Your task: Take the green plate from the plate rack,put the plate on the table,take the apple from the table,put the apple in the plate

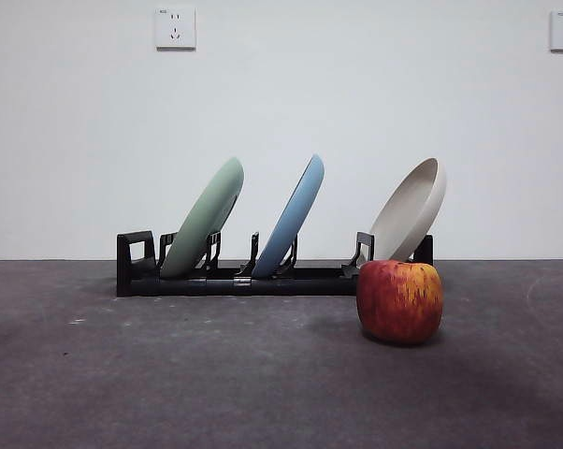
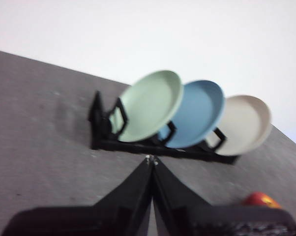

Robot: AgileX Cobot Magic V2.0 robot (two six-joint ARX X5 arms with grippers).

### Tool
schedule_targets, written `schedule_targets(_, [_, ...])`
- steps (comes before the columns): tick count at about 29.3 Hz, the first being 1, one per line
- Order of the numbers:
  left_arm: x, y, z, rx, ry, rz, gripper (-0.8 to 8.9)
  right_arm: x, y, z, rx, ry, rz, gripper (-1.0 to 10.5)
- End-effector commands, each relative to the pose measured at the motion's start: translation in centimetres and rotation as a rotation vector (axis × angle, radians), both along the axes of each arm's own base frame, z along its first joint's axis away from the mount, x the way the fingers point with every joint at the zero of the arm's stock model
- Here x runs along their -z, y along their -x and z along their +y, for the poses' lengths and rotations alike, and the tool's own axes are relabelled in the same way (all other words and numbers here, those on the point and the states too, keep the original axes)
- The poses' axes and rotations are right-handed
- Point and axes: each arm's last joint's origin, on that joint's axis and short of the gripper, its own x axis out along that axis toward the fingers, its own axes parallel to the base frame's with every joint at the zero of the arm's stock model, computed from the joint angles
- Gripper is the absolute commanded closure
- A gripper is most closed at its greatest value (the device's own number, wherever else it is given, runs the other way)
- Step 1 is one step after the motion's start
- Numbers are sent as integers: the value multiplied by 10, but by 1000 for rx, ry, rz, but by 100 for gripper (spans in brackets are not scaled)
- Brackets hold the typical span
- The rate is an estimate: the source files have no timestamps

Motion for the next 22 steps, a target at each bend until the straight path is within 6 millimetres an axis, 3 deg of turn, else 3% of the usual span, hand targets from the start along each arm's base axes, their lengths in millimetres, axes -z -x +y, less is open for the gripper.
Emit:
schedule_targets(1, [-14,-2,-1,60,0,18,820,-19,0,2,-57,57,28,958])
schedule_targets(13, [-60,-17,-10,466,-73,149,820,-88,-16,11,-453,302,216,958])
schedule_targets(22, [-73,-14,-12,587,-175,269,821,-107,-25,16,-615,407,449,958])
